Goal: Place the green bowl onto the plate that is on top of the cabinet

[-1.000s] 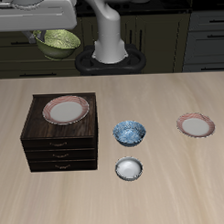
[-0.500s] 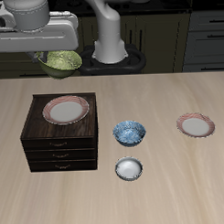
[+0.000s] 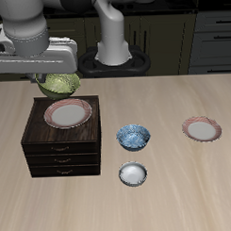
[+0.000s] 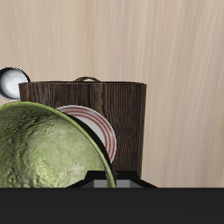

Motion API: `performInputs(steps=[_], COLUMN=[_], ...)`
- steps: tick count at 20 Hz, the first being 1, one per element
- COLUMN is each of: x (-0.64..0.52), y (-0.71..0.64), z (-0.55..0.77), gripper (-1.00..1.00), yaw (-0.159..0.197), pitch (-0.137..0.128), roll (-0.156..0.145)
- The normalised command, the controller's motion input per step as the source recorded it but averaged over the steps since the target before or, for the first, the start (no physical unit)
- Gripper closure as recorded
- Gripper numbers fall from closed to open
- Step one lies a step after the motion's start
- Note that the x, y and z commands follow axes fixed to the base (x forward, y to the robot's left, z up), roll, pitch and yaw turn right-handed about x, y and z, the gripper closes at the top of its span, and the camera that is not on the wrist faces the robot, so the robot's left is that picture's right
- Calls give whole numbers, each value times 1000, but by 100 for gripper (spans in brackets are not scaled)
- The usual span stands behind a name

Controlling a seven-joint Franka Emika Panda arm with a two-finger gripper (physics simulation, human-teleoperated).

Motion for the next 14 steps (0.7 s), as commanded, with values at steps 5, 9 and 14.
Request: performInputs(steps=[5, 9, 14], x=[49, 59, -64], y=[60, 65, 19], z=[-368, -441, -481], gripper=[100, 100, 100], yaw=[11, 2, 7], pitch=[53, 75, 111], roll=[1, 3, -3])
